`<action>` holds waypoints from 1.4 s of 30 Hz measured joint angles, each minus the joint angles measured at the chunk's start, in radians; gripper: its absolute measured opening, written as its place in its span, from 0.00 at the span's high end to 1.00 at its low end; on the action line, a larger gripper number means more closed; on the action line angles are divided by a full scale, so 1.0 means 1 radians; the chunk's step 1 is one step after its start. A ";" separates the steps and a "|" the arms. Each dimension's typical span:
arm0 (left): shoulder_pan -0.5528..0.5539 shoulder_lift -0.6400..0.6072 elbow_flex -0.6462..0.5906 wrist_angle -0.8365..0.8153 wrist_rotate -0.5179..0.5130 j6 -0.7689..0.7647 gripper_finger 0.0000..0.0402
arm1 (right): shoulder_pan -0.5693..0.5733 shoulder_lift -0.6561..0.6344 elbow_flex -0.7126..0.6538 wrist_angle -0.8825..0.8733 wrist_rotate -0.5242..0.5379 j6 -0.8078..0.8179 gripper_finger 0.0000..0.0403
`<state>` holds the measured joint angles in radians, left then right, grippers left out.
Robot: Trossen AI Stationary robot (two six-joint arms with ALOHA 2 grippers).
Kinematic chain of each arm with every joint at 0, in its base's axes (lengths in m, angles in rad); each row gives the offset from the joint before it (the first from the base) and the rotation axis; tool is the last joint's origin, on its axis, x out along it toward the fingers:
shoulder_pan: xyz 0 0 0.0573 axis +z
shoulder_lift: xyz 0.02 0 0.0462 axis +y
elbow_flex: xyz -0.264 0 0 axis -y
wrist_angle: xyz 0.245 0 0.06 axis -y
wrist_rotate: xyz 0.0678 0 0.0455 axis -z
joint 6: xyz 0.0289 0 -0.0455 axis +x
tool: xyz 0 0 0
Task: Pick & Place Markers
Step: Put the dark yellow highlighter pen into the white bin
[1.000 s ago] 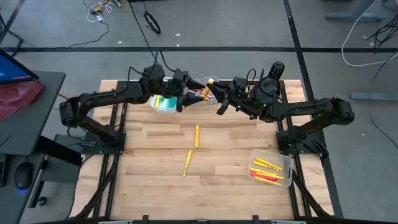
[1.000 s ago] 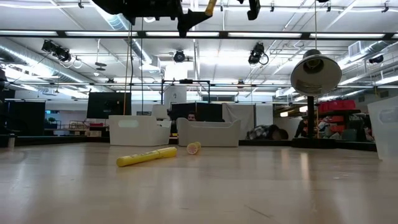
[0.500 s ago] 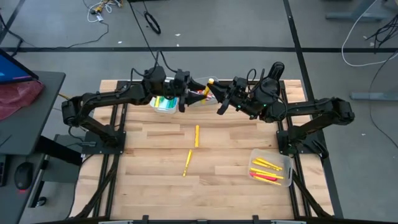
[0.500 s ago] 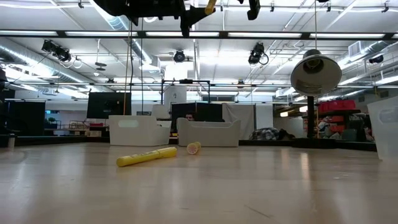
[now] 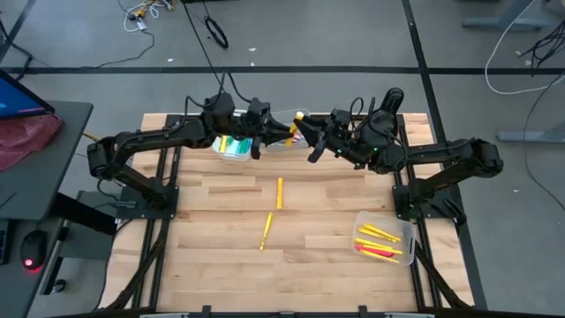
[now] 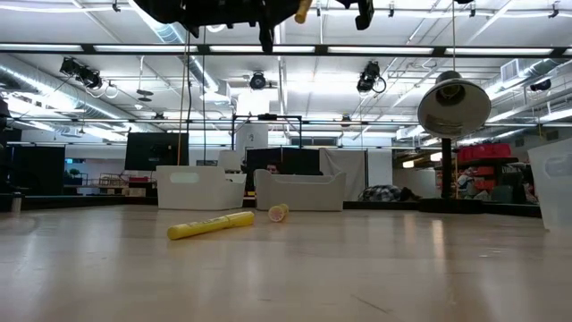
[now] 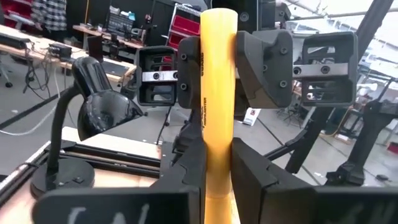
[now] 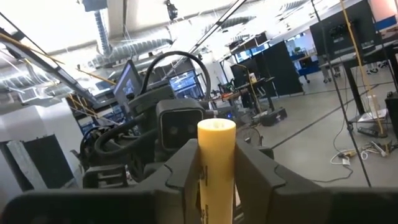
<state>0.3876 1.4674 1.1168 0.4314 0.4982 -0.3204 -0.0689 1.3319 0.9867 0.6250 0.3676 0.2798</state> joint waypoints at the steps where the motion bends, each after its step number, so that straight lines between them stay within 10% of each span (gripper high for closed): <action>1: 0.002 -0.001 0.000 -0.001 0.003 -0.009 0.88 | 0.000 0.000 0.000 0.000 0.000 0.000 0.76; 16: 0.024 -0.009 0.000 -0.029 0.067 -0.011 0.88 | 0.001 -0.001 0.000 0.007 0.000 -0.006 0.74; 29: 0.347 -0.142 0.001 -0.847 -0.168 0.176 0.88 | 0.000 -0.088 0.003 -0.009 0.018 -0.087 0.65; 42: 0.497 0.212 0.000 -1.070 -0.303 0.167 0.85 | 0.000 -0.087 0.002 -0.095 0.069 -0.067 0.70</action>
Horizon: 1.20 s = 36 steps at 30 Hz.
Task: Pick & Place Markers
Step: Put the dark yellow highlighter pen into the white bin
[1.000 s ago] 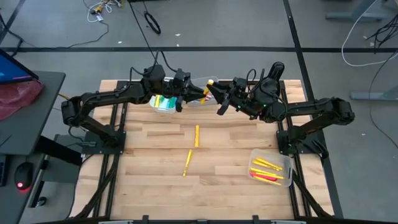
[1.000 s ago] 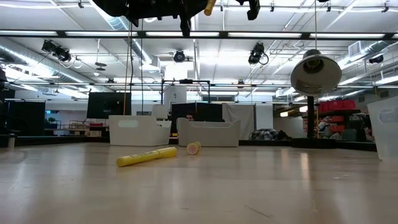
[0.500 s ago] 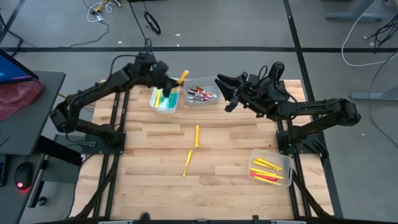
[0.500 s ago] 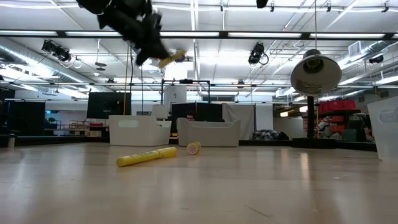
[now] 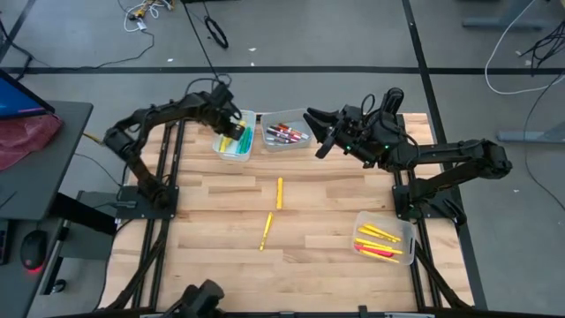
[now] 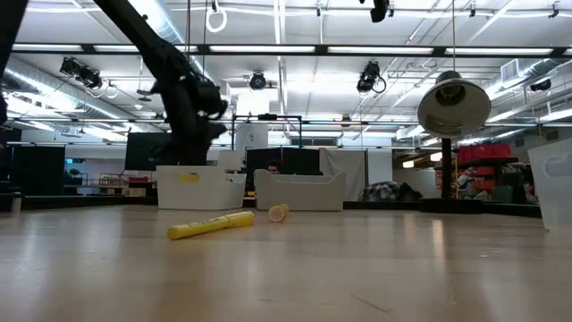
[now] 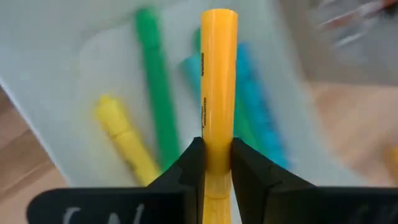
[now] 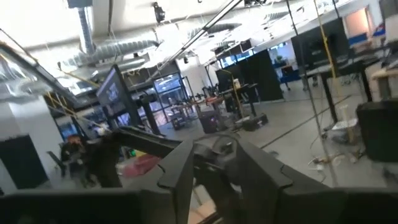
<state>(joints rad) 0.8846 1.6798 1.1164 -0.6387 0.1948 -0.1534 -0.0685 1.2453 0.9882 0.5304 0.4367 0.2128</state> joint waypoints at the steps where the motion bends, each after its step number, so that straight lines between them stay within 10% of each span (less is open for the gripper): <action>1: 0.000 0.021 0.000 -0.004 -0.024 -0.004 0.85 | 0.000 0.000 0.000 0.000 -0.001 0.019 0.70; 11: -0.001 0.094 0.000 0.024 -0.062 -0.022 0.78 | 0.018 0.000 0.000 -0.011 -0.010 0.090 0.71; 25: 0.012 0.021 0.046 -0.028 0.179 -0.078 0.41 | 0.021 0.000 0.000 -0.071 -0.019 0.091 0.71; 36: -0.282 -0.272 0.088 0.016 -0.021 -0.192 0.45 | -0.034 -0.129 -0.002 -0.513 -0.372 0.249 0.71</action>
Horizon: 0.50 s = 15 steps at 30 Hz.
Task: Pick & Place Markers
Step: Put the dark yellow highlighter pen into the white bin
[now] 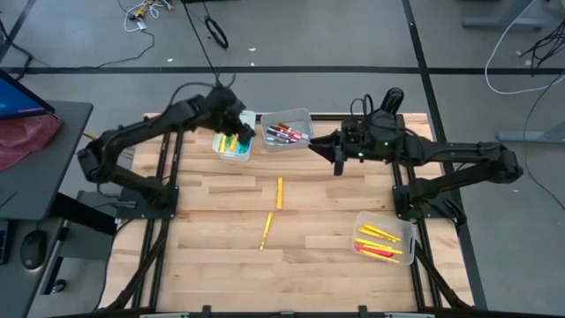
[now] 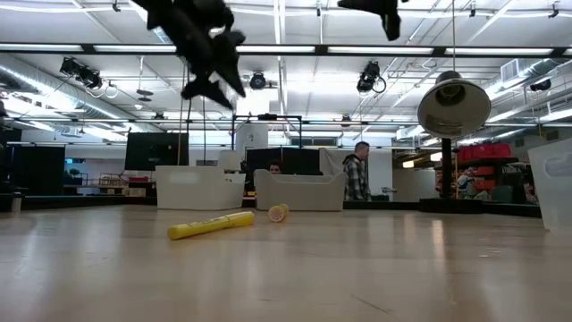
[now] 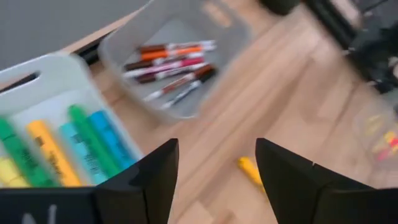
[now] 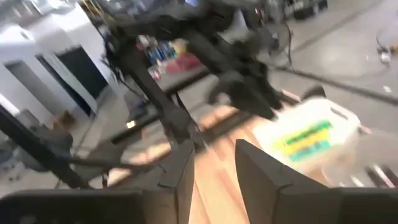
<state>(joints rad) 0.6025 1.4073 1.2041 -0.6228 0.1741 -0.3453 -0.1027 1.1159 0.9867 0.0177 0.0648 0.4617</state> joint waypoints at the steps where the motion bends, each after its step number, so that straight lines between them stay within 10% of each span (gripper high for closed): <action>1: -0.046 -0.014 0.000 0.011 -0.033 -0.012 0.46 | -0.006 -0.017 0.000 -0.044 -0.006 0.006 0.71; 15: -0.627 0.039 0.000 0.040 -0.434 -0.473 0.49 | -0.034 -0.082 0.000 -0.474 -0.003 -0.113 0.66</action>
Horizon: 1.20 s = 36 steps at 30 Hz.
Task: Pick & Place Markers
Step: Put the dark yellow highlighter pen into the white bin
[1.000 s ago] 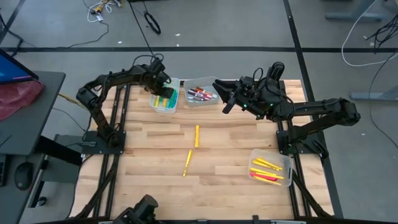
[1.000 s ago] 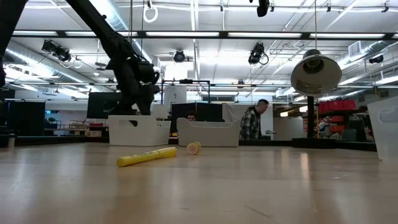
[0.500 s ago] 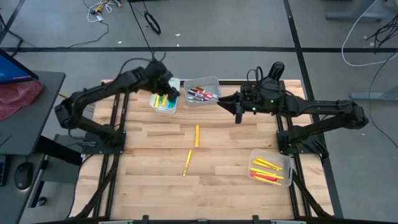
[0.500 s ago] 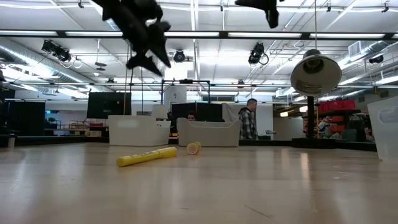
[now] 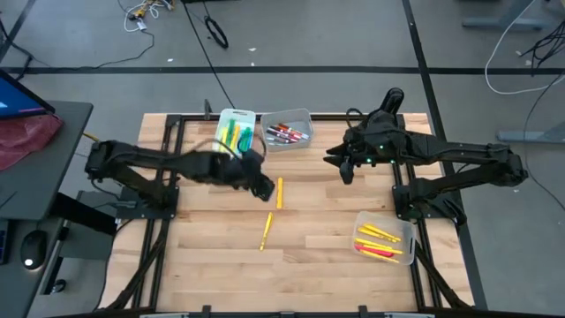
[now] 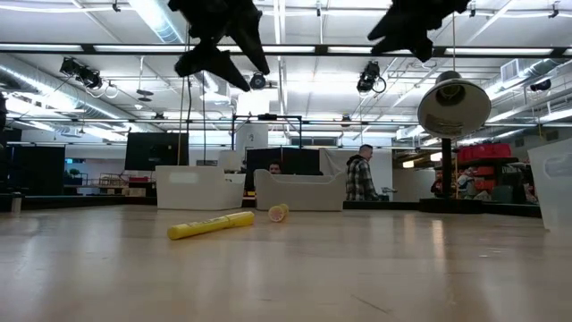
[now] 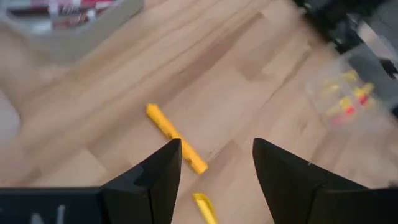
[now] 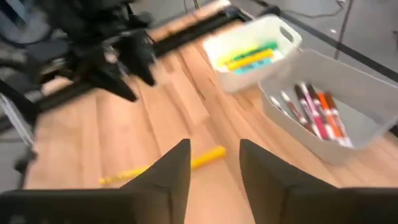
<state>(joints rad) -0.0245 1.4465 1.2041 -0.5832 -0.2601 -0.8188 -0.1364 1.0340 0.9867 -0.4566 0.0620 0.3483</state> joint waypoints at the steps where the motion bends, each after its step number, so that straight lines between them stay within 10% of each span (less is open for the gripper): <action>1: -0.030 0.018 0.000 0.001 -0.044 -0.065 0.49 | 0.000 0.000 0.000 -0.020 0.001 -0.013 0.65; 7: -0.104 0.160 0.000 0.020 -0.146 -0.423 0.48 | 0.000 0.000 0.000 -0.079 0.004 -0.083 0.57; 20: -0.031 0.490 0.000 0.263 -0.051 -0.526 0.36 | 0.000 -0.045 0.000 -0.221 -0.002 -0.091 0.52; 36: -0.013 0.579 0.003 0.243 -0.161 -0.433 0.82 | 0.001 -0.177 0.000 -0.251 0.001 -0.114 0.54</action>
<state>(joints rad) -0.0379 2.0251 1.2072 -0.3405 -0.4213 -1.2521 -0.1356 0.8568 0.9867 -0.7073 0.0631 0.2343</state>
